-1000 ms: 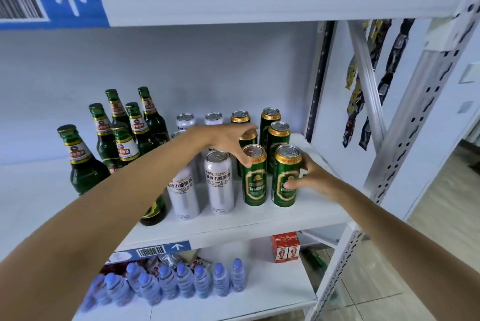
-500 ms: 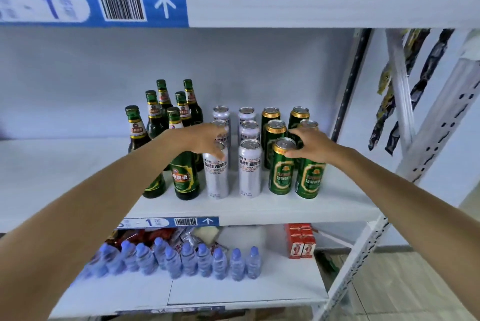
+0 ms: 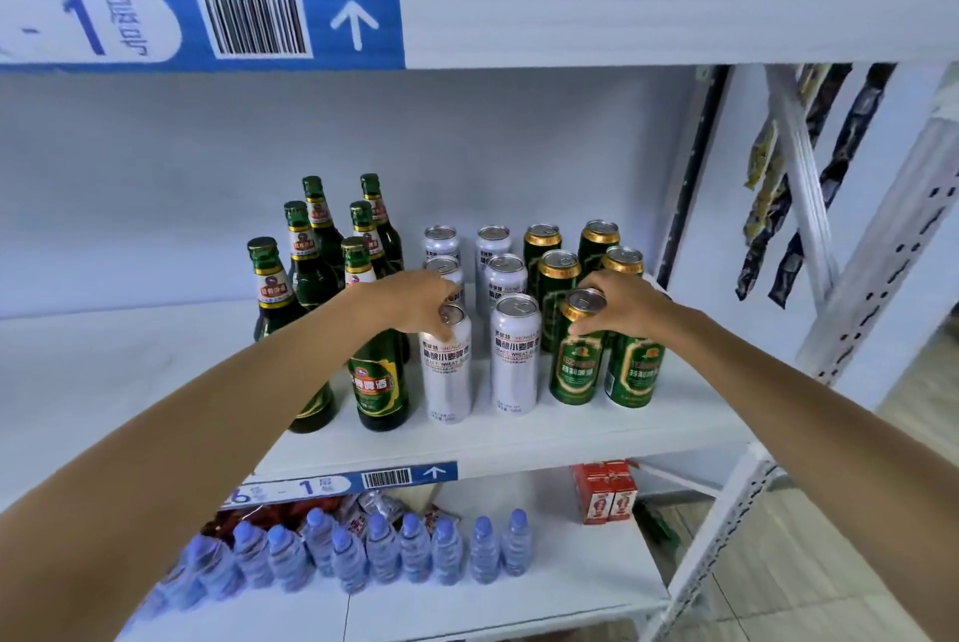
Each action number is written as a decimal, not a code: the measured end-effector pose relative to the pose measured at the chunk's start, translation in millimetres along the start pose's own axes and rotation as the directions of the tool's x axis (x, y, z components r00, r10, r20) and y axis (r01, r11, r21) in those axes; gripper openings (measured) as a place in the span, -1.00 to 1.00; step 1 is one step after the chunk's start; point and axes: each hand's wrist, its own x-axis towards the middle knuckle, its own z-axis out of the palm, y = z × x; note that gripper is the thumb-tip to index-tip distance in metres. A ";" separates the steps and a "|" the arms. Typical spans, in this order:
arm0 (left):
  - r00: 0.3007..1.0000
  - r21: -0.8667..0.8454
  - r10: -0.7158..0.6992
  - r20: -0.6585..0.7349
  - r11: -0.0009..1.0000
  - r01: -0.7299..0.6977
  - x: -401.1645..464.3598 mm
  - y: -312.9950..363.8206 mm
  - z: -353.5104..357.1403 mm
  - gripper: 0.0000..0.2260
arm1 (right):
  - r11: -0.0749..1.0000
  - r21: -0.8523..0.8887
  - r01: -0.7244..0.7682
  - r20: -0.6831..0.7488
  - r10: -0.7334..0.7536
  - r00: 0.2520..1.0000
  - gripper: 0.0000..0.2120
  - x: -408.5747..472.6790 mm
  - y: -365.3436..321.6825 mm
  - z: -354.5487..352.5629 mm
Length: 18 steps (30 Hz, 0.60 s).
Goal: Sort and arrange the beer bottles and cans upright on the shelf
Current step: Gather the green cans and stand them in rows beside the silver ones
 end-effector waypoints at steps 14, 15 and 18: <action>0.999 -0.107 -0.022 0.045 0.994 0.027 6.6 -0.5 -0.4 -0.62 | 0.993 -0.009 -0.118 0.131 0.119 0.984 -0.30 -6.2 51.1 -29.5; 0.999 -0.118 -0.025 0.048 0.993 0.030 6.6 -1.1 -0.8 -0.60 | 0.993 -0.011 -0.119 0.122 0.119 0.985 -0.30 -3.4 52.7 -28.0; 0.998 -0.108 -0.038 0.051 0.993 0.044 6.2 -0.5 -1.9 -0.59 | 0.992 -0.023 -0.121 0.107 0.123 0.987 -0.29 0.7 55.7 -26.1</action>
